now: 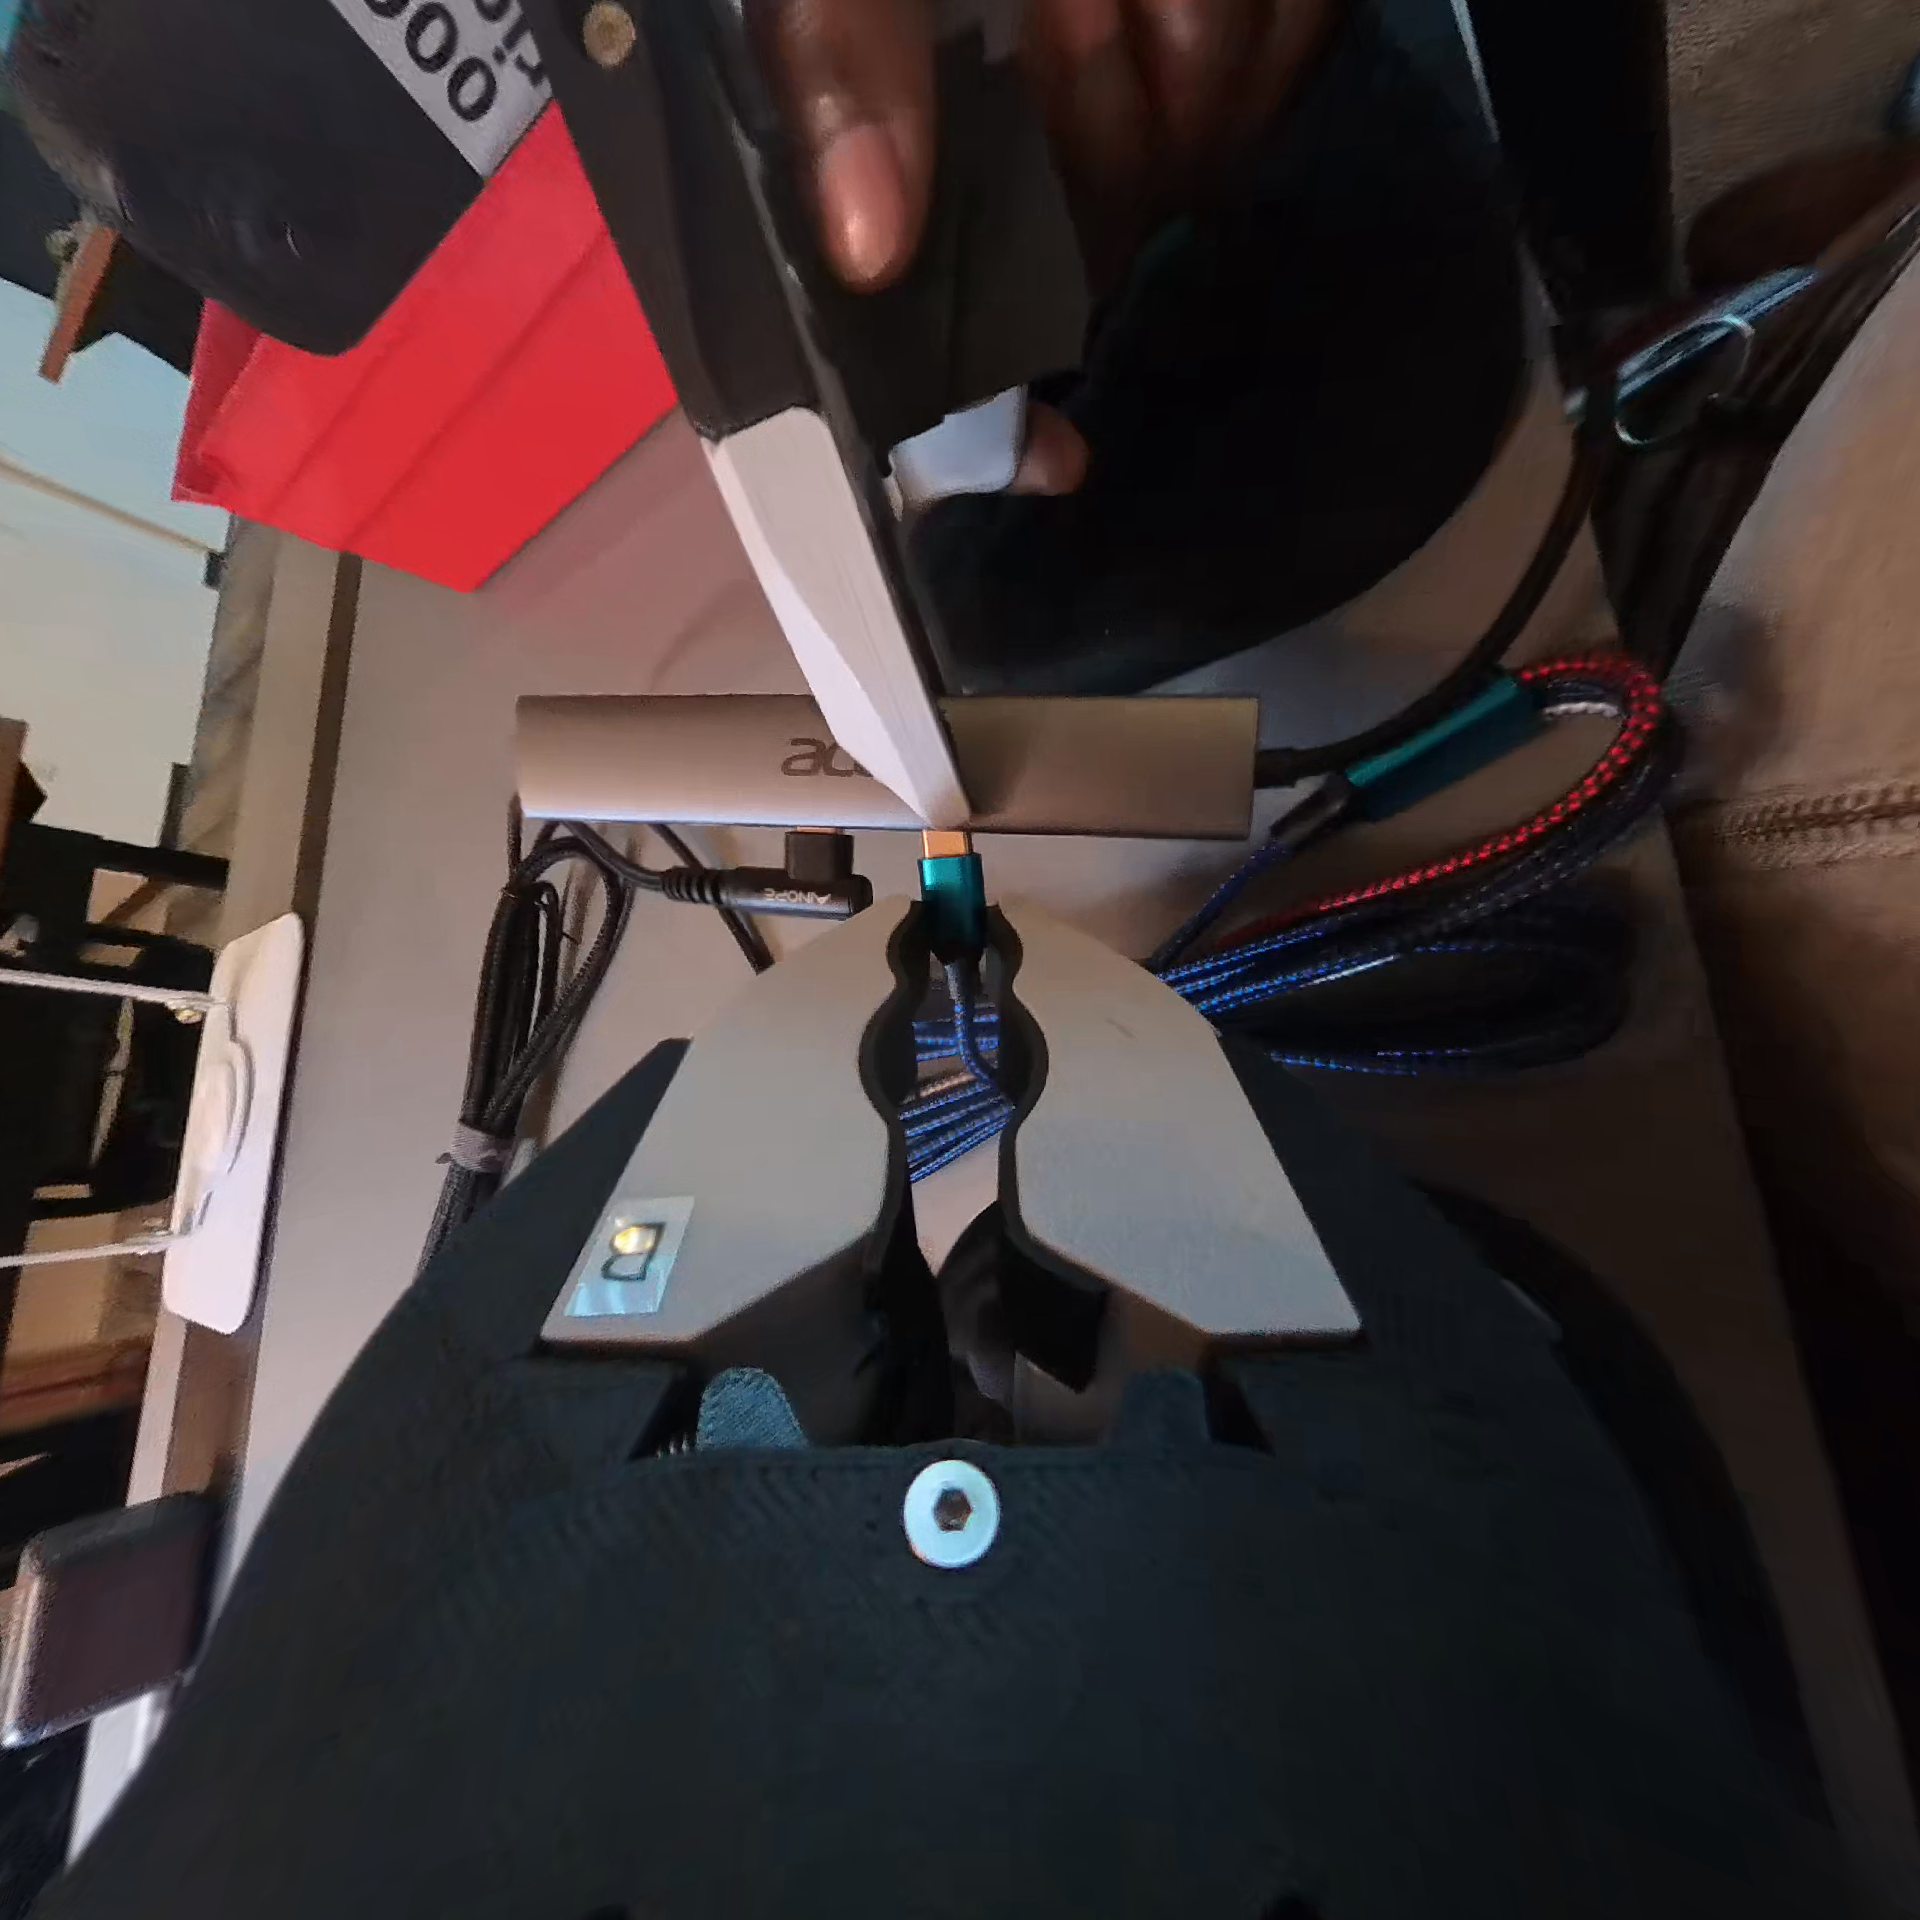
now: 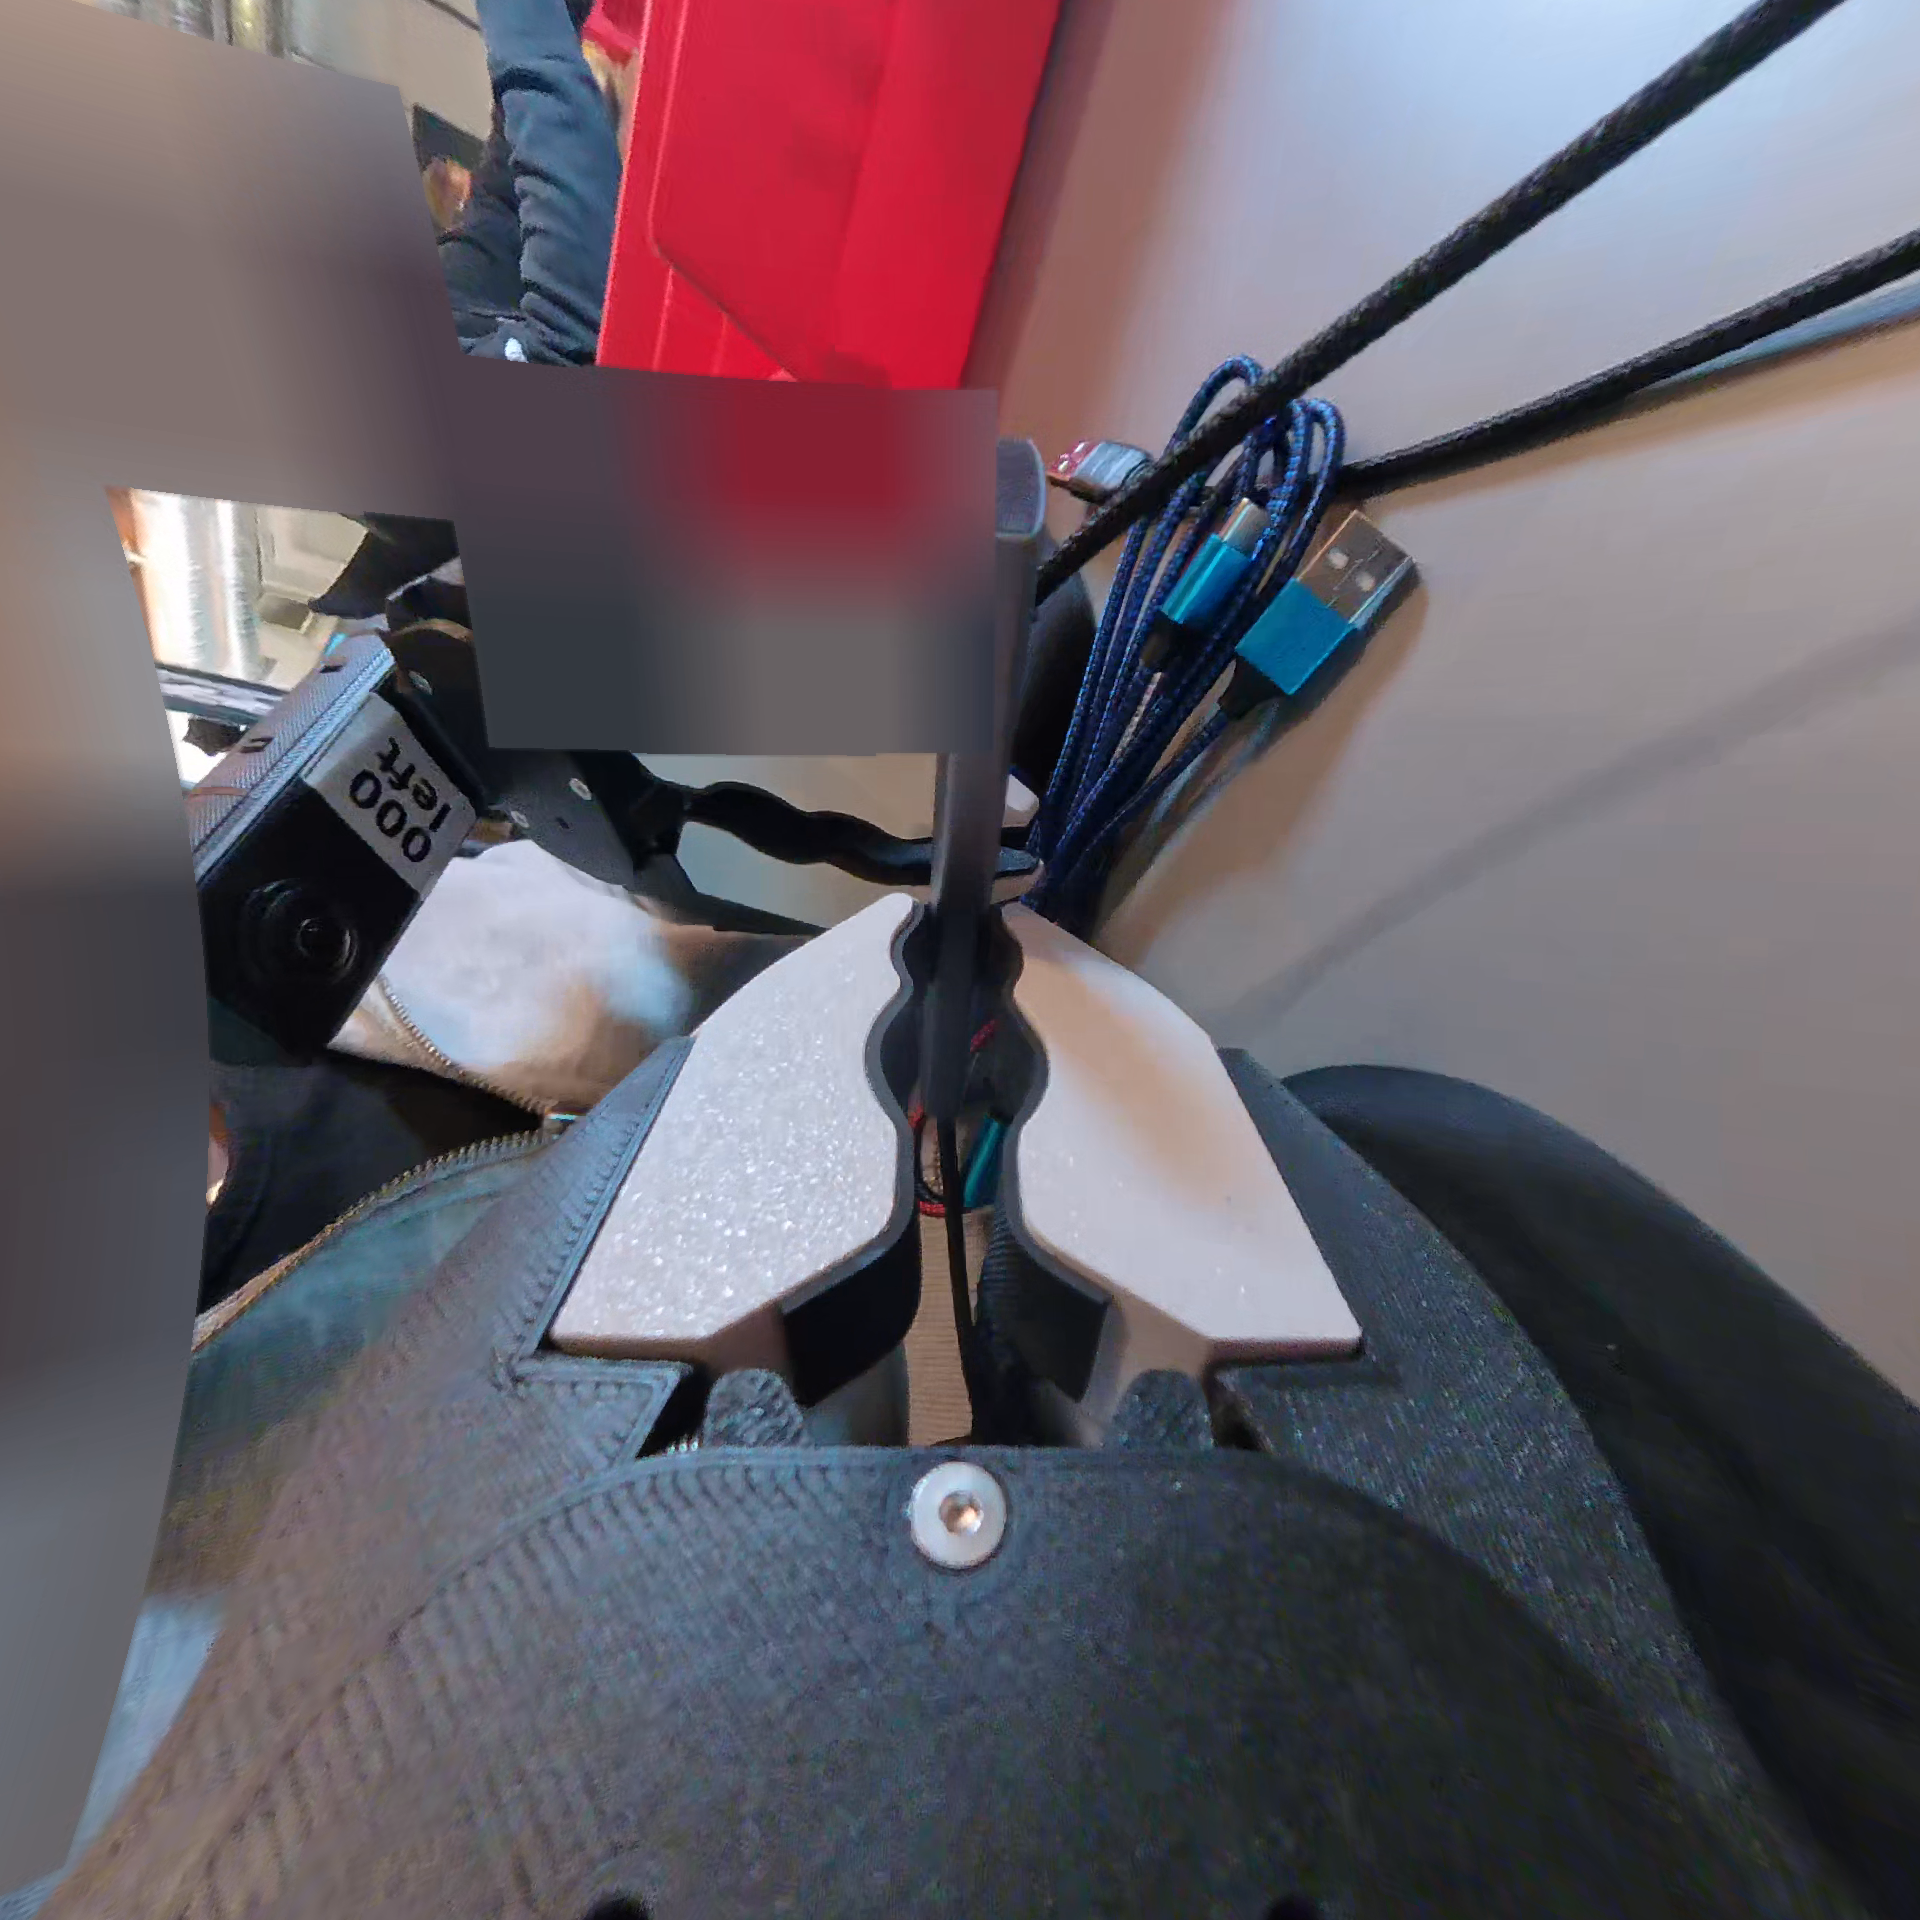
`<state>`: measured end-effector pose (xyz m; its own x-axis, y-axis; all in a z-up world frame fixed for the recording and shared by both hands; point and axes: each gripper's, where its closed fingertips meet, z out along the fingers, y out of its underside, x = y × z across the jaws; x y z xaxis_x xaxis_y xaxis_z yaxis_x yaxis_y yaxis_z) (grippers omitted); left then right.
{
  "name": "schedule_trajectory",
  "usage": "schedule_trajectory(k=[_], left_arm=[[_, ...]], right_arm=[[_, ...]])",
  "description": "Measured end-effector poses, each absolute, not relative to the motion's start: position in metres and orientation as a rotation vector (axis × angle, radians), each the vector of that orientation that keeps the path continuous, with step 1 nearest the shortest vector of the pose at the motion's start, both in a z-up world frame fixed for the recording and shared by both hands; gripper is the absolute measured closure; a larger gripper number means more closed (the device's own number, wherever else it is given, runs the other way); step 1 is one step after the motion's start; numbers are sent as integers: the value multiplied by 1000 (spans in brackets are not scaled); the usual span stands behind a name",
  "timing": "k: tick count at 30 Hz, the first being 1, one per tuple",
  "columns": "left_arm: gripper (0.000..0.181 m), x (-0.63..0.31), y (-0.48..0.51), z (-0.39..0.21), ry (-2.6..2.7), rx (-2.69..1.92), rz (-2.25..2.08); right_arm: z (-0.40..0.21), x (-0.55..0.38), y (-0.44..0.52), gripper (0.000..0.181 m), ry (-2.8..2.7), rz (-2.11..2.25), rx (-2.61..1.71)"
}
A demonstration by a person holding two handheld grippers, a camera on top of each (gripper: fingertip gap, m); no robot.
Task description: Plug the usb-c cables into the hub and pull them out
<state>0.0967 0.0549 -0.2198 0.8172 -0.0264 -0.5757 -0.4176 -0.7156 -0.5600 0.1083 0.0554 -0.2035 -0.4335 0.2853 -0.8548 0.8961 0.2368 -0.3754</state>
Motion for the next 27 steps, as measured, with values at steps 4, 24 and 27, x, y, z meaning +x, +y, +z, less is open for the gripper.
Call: schedule_trajectory(k=[4, 24, 27], left_arm=[[170, 83, 59, -216, 121, -2190, 669], [176, 92, 51, -211, 219, -2140, 681], [176, 95, 48, -213, 372, -2207, 740]], right_arm=[[-199, 94, 58, 172, 1772, -1278, 1130], [-192, 103, 62, 172, 1729, -1254, 1049], [-194, 107, 60, 172, 1765, -1209, 1026]])
